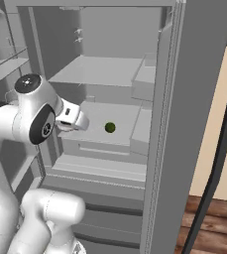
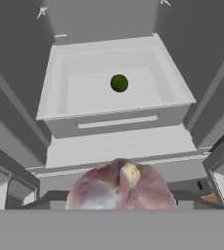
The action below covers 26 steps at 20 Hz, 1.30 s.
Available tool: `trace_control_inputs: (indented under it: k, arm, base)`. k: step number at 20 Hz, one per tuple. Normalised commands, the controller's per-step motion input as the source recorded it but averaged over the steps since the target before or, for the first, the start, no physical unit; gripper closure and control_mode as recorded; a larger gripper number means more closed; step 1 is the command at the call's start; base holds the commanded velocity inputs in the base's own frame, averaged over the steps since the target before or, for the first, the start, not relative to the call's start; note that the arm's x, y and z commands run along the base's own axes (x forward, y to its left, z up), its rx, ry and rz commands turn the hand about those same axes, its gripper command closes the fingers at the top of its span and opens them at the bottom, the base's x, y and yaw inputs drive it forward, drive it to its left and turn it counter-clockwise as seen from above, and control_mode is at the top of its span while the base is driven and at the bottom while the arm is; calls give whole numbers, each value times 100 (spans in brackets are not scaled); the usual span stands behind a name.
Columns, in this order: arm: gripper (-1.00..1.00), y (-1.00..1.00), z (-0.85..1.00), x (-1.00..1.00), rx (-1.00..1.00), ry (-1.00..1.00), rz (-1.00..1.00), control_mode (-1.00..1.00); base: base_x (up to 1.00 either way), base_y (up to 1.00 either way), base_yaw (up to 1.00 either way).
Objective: Grab the lime and garlic from the fridge, place them in the blender, close the lid, and turn on the blender to create a marinade.
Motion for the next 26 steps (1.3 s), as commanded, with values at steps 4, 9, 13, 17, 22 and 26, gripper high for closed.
trace_control_inputs:
  k: [4, 9, 13, 17, 22, 26]
  arm:
    - [100, 0, 5, -2, 0, 0, 0, -100]
    - [100, 0, 0, -9, 0, 0, 0, 100]
    - [100, 0, 0, 0, 0, 0, 0, 100]
    - [100, 0, 0, 0, 0, 0, 0, 100]
    - [100, 0, 0, 0, 0, 0, 0, 100]
    - [100, 0, 0, 0, 0, 0, 0, 100]
  base:
    - [0, 0, 0]
    - [-57, 0, -2]
    - [-100, 0, -3]
    - [-100, 0, 30]
    - [-60, 3, 92]
    - [-10, 0, 100]
